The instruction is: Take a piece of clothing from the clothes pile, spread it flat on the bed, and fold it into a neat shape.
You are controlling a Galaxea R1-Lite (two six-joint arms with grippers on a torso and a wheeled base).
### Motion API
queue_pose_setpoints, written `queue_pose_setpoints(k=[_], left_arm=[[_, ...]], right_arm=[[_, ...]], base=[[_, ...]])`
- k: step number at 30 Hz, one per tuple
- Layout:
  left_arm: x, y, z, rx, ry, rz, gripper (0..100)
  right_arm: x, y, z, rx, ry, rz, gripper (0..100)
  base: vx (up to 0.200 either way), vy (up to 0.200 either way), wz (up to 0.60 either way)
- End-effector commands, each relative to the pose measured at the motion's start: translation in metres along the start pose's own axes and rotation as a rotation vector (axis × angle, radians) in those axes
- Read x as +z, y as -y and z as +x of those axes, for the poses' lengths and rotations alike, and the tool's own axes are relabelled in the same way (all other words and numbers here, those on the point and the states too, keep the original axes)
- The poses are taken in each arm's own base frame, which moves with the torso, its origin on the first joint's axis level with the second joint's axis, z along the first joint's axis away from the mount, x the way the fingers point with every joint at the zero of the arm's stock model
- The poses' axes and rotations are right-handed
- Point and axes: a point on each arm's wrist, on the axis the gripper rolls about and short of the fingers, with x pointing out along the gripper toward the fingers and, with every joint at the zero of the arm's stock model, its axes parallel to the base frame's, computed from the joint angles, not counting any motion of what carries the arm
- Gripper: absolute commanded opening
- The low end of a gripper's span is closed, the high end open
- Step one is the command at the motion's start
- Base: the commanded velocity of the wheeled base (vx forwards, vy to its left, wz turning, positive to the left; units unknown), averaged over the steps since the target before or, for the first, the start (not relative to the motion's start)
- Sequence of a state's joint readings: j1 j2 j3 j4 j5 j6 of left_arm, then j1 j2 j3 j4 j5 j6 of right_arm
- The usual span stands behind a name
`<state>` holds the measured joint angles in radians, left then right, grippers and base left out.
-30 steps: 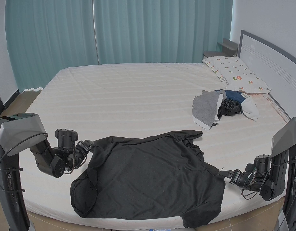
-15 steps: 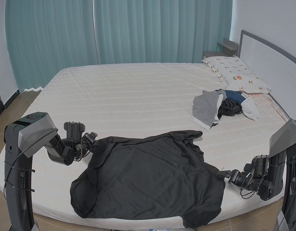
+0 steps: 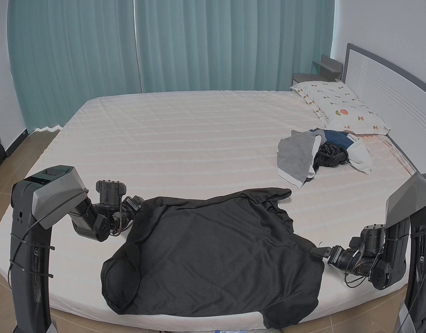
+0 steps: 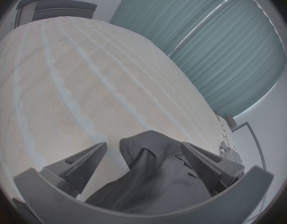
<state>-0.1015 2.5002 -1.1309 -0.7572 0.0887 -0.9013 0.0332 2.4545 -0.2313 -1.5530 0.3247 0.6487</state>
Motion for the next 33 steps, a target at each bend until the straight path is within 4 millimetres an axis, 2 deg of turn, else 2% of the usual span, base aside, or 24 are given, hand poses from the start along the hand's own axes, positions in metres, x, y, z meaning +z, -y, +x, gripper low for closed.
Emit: queue_pose_setpoints(k=[1, 10, 16, 23, 27, 28, 33], left_arm=[[-0.002, 0.0, 0.001, 0.001, -0.003, 0.003, 0], [0.002, 0.001, 0.004, -0.007, 0.016, 0.0, 0], [0.019, 0.008, 0.005, -0.093, 0.133, -0.025, 0], [0.022, 0.001, 0.015, -0.091, 0.163, 0.025, 0], [0.019, -0.004, 0.011, -0.074, 0.144, 0.026, 0], [0.018, -0.005, 0.01, -0.074, 0.136, 0.027, 100], [0.014, -0.01, 0.009, -0.072, 0.099, 0.029, 100]], right_arm=[[0.0, -0.001, 0.001, 0.006, 0.005, -0.005, 100], [0.0, -0.002, 0.001, 0.009, 0.004, -0.006, 100], [0.0, -0.001, 0.001, 0.008, 0.003, -0.006, 100], [0.0, -0.002, 0.001, 0.009, 0.004, -0.006, 100], [0.0, -0.001, 0.001, 0.007, 0.002, -0.004, 100], [0.0, -0.001, 0.001, 0.007, 0.002, -0.004, 100], [-0.001, -0.001, 0.001, 0.008, 0.001, -0.005, 100]], base=[[0.0, 0.0, 0.0], [0.0, 0.0, 0.0], [0.0, 0.0, 0.0], [0.0, 0.0, 0.0], [0.0, 0.0, 0.0], [0.0, 0.0, 0.0], [0.0, 0.0, 0.0]])
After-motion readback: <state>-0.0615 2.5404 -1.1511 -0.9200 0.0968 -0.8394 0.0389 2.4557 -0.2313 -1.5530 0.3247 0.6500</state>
